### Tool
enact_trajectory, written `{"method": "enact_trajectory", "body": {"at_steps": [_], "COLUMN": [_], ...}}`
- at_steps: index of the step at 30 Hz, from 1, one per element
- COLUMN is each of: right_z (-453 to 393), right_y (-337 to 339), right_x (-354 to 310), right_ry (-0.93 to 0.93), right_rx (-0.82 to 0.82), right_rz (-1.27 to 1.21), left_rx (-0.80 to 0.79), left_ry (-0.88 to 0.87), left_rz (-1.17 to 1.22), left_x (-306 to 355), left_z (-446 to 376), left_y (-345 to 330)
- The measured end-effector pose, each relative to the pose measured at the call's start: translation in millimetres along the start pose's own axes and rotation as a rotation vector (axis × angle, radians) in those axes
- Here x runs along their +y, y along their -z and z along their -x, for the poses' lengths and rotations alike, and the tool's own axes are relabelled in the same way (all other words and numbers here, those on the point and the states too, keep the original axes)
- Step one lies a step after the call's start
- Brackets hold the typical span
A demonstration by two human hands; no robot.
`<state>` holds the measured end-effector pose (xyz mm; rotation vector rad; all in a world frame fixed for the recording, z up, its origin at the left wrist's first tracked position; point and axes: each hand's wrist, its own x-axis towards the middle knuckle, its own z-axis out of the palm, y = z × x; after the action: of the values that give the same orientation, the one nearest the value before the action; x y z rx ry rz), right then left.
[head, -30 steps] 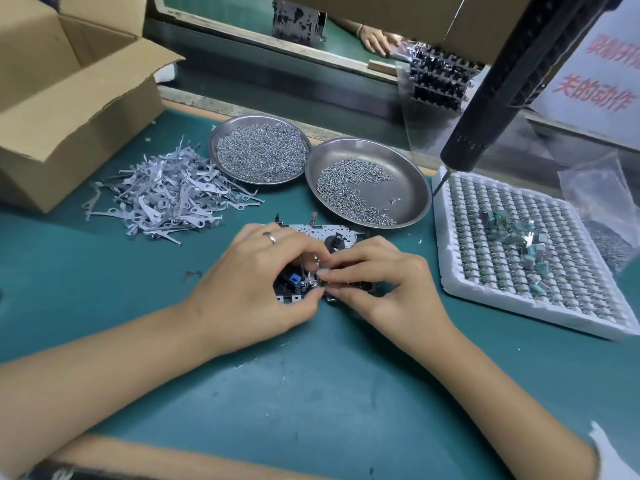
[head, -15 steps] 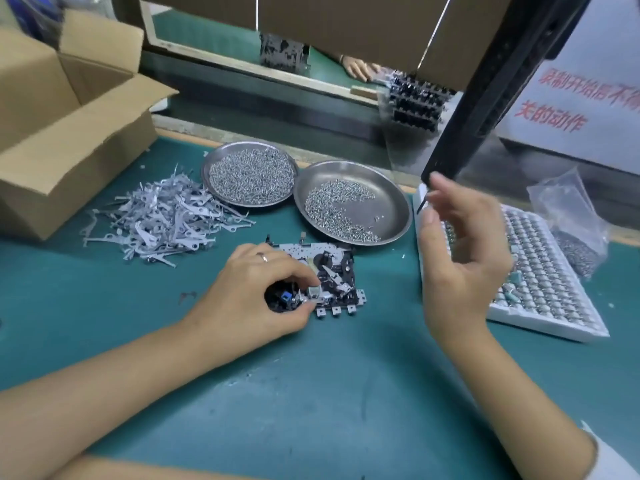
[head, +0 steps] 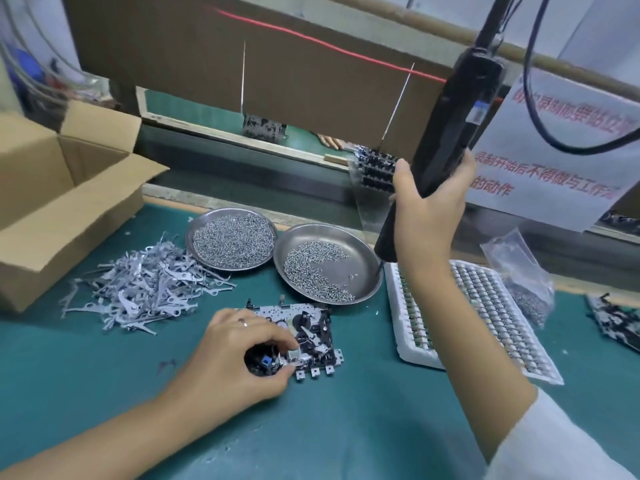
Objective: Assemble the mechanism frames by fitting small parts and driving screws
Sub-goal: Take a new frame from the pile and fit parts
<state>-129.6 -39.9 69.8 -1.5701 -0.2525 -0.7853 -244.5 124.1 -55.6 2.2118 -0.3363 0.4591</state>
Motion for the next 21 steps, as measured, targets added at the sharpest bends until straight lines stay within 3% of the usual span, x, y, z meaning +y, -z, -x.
{"method": "enact_trajectory", "body": {"at_steps": [10, 21], "right_z": [85.6, 102.0], "right_y": [-15.5, -21.3], "right_x": [-18.5, -13.2], "right_ry": [-0.110, -0.151], "right_rx": [-0.279, -0.251], "right_rz": [-0.570, -0.570], "left_rx": [-0.014, -0.014], "left_ry": [0.021, 0.010], "left_rz": [0.016, -0.002], "left_x": [0.8, -0.5], "left_z": [-0.9, -0.7], "left_y": [2.0, 2.0]}}
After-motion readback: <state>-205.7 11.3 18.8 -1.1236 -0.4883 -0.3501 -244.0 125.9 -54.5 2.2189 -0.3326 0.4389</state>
